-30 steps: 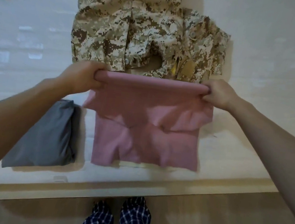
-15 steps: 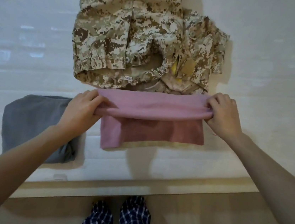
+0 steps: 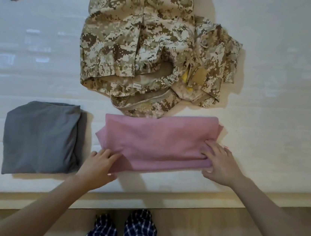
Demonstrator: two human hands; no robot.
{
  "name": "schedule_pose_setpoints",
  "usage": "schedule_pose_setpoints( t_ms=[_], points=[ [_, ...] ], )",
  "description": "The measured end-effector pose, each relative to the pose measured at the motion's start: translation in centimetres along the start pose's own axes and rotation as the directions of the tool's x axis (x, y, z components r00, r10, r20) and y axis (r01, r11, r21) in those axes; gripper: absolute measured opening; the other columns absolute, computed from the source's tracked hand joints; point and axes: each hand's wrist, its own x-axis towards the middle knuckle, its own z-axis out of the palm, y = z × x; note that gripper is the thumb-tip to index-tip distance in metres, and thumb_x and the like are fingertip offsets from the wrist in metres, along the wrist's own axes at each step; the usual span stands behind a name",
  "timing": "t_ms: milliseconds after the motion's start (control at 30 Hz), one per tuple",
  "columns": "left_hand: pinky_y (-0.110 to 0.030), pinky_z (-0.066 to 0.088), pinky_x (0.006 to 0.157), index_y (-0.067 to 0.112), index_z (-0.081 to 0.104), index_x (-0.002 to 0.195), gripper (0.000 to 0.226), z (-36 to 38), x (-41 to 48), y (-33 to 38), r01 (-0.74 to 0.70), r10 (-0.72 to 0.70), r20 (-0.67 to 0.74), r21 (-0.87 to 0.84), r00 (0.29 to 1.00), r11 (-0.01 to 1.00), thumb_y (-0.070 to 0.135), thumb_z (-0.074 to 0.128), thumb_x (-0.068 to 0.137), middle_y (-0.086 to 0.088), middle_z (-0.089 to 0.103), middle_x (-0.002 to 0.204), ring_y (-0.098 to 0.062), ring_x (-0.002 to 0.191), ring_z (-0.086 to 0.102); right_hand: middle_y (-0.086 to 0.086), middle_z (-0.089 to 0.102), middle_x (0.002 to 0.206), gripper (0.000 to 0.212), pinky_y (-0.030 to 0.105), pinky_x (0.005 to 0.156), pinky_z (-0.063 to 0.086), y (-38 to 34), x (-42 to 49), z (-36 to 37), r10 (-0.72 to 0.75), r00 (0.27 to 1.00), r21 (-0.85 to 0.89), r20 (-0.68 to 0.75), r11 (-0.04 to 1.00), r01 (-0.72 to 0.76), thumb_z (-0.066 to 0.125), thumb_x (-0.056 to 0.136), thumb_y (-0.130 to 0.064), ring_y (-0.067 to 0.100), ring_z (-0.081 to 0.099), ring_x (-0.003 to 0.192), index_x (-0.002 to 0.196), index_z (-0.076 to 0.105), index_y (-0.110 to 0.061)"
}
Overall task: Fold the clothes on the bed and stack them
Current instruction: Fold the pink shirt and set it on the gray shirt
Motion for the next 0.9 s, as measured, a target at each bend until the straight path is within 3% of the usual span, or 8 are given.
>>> schedule_pose_setpoints(
  t_ms=[100, 200, 333, 400, 533, 733, 833, 900],
  points=[
    [-0.039, 0.042, 0.085, 0.019, 0.063, 0.118, 0.049, -1.2, 1.0, -0.7, -0.005, -0.052, -0.256, -0.218, 0.965, 0.976, 0.049, 0.051, 0.082, -0.006, 0.059, 0.111, -0.032, 0.105, 0.056, 0.006, 0.057, 0.123, 0.038, 0.040, 0.097, 0.035, 0.7, 1.0, -1.0, 0.045, 0.978, 0.124, -0.201, 0.992, -0.020, 0.070, 0.078, -0.033, 0.028, 0.051, 0.118, 0.110, 0.064, -0.012],
    [-0.044, 0.037, 0.086, 0.011, 0.062, 0.114, 0.035, -3.6, 3.4, -2.1, 0.018, -0.164, -0.494, -0.287, 0.854, 0.958, 0.027, 0.059, 0.083, -0.011, 0.058, 0.118, -0.036, 0.109, 0.053, 0.012, 0.057, 0.122, 0.037, 0.042, 0.096, 0.036, 1.4, 4.0, -3.5, 0.127, 0.931, 0.144, -0.343, 0.986, -0.081, 0.064, 0.084, -0.023, 0.031, 0.050, 0.117, 0.117, 0.058, -0.007],
    [-0.042, 0.028, 0.101, 0.017, 0.048, 0.132, 0.048, -5.8, 7.4, -3.4, 0.068, -0.153, -0.317, -0.264, 0.936, 0.962, 0.037, 0.058, 0.090, -0.006, 0.052, 0.134, -0.029, 0.126, 0.041, 0.009, 0.038, 0.147, 0.070, 0.045, 0.112, 0.023, 1.3, 8.5, -5.6, 0.018, 0.990, 0.158, -0.139, 0.987, 0.004, 0.068, 0.082, -0.034, 0.026, 0.028, 0.139, 0.142, 0.037, -0.015],
    [-0.041, 0.031, 0.102, 0.017, 0.051, 0.126, 0.047, -6.0, 8.8, -4.2, 0.077, -0.111, -0.143, -0.222, 0.983, 0.972, 0.041, 0.060, 0.088, -0.007, 0.055, 0.129, -0.030, 0.123, 0.045, 0.011, 0.042, 0.143, 0.073, 0.045, 0.110, 0.025, 1.1, 9.8, -5.7, -0.009, 1.000, 0.119, 0.025, 0.993, 0.006, 0.070, 0.079, -0.039, 0.027, 0.032, 0.135, 0.141, 0.038, -0.018],
    [-0.039, 0.044, 0.083, 0.017, 0.054, 0.085, 0.021, -7.0, 9.2, -5.6, 0.029, -0.032, -0.010, -0.197, 0.999, 0.980, 0.032, 0.068, 0.081, -0.011, 0.060, 0.100, -0.030, 0.097, 0.054, 0.010, 0.062, 0.105, 0.028, 0.034, 0.080, 0.042, 1.5, 10.2, -5.5, 0.073, 0.991, 0.167, 0.114, 0.982, -0.091, 0.071, 0.077, -0.030, 0.029, 0.056, 0.100, 0.099, 0.063, -0.013],
    [-0.030, 0.033, 0.063, 0.018, 0.042, 0.094, 0.032, -8.0, 6.6, -3.7, 0.014, 0.000, 0.041, -0.353, 0.999, 0.936, 0.009, 0.066, 0.074, 0.000, 0.052, 0.083, -0.024, 0.079, 0.050, 0.002, 0.052, 0.075, 0.024, 0.034, 0.061, 0.035, 0.2, 6.0, -7.1, 0.015, 0.998, 0.276, 0.058, 0.961, -0.030, 0.070, 0.070, -0.016, 0.030, 0.054, 0.078, 0.076, 0.046, -0.017],
    [-0.016, 0.033, 0.062, 0.019, 0.051, 0.114, 0.050, -9.3, 3.0, -3.5, -0.091, -0.045, -0.238, -0.528, 0.970, 0.844, 0.004, 0.071, 0.071, 0.004, 0.056, 0.097, -0.015, 0.084, 0.051, 0.002, 0.055, 0.068, 0.029, 0.034, 0.054, 0.031, 0.0, 1.7, -8.5, 0.131, 0.988, 0.328, -0.080, 0.939, -0.098, 0.071, 0.066, -0.013, 0.029, 0.051, 0.068, 0.077, 0.045, -0.018],
    [-0.015, 0.033, 0.068, 0.021, 0.056, 0.121, 0.050, -9.7, 0.0, -3.0, -0.282, 0.036, -0.510, -0.414, 0.859, 0.865, 0.008, 0.067, 0.074, 0.008, 0.052, 0.100, -0.007, 0.086, 0.048, 0.004, 0.064, 0.074, 0.035, 0.032, 0.056, 0.036, -0.3, -1.4, -8.7, 0.171, 0.940, 0.340, -0.294, 0.938, -0.065, 0.078, 0.059, -0.007, 0.029, 0.057, 0.072, 0.078, 0.050, -0.016]
  ],
)
